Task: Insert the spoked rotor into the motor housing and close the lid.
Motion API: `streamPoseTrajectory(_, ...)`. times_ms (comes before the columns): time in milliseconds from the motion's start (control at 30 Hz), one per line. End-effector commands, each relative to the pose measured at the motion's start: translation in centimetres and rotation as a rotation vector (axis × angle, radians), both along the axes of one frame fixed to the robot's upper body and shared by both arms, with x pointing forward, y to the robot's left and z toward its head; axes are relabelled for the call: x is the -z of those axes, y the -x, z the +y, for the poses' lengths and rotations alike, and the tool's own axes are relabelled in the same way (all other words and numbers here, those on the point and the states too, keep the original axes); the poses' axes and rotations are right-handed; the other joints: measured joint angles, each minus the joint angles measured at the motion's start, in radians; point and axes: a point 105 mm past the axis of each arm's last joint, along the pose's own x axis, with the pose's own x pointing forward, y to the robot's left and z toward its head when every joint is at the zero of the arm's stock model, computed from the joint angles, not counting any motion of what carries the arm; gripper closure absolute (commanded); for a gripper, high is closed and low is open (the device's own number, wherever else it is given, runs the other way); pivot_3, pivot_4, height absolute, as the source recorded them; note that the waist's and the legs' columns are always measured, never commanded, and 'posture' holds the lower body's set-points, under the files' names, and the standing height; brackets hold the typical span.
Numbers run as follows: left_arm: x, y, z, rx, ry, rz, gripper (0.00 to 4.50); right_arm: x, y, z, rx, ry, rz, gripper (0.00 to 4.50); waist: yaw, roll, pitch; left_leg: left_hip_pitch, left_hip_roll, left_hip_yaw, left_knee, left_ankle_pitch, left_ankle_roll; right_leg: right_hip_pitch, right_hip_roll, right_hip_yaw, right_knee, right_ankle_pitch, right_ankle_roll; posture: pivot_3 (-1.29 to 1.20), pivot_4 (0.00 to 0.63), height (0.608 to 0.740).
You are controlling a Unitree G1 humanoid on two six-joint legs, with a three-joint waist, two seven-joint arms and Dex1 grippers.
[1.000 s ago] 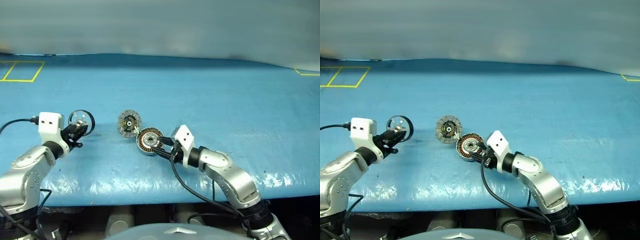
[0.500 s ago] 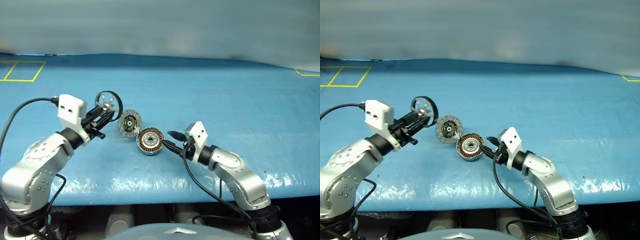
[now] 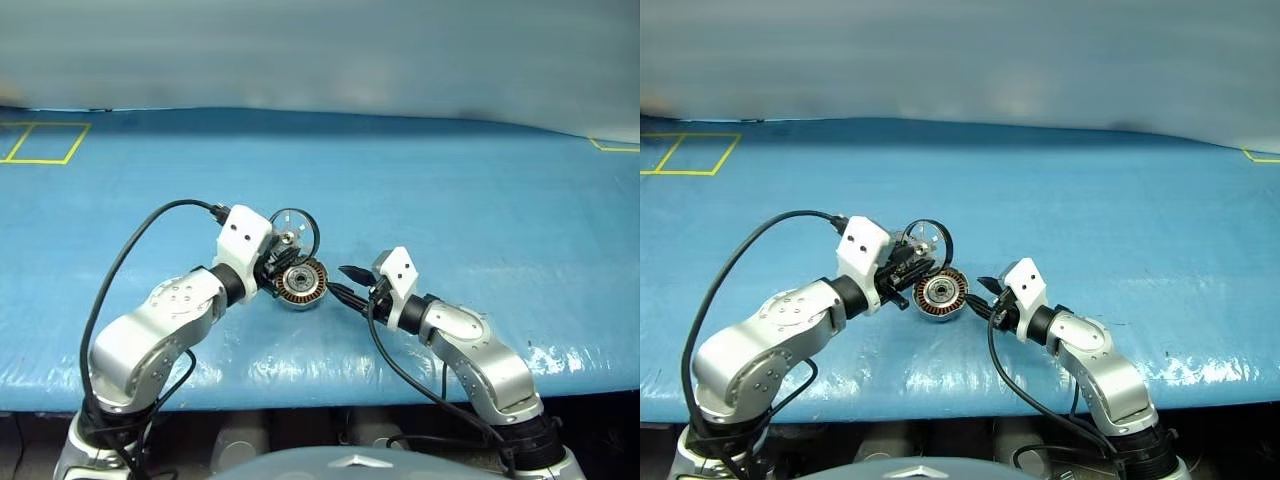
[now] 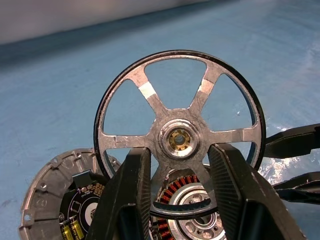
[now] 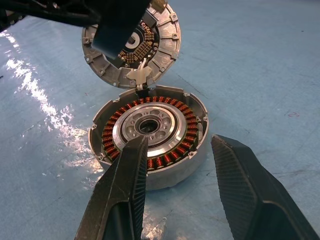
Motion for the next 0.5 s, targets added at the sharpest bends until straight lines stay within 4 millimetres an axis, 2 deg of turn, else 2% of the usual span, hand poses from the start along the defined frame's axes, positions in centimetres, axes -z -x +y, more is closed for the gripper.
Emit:
streamPoseTrajectory(33,0.1,-0.2,-0.3,-0.017,-0.025,-0.015,3.06,-0.6,0.1,0.1,-0.004,-0.011,-0.03,2.38,0.0,0.0,0.0,0.0,0.0,0.0,0.0,0.0,0.0,0.0,0.0,0.0,0.0,0.0,0.0,0.0,0.15,0.74)
streamPoseTrajectory(300,2.1,0.5,-2.2,0.027,0.005,0.06,3.06,-0.4,0.0,-0.3,0.009,-0.004,-0.048,2.38,0.002,0.0,0.0,0.0,-0.001,0.0,0.0,0.0,0.0,0.0,0.0,0.0,0.0,0.0,0.0,0.0,0.15,0.74)
streamPoseTrajectory(500,3.0,0.8,-2.4,0.027,-0.036,0.08,3.06,0.3,0.0,-1.6,0.038,0.0,-0.064,2.38,0.002,0.0,0.0,0.0,-0.001,0.0,0.0,0.0,0.0,0.0,0.0,0.0,0.0,0.0,0.0,0.0,0.15,0.74)
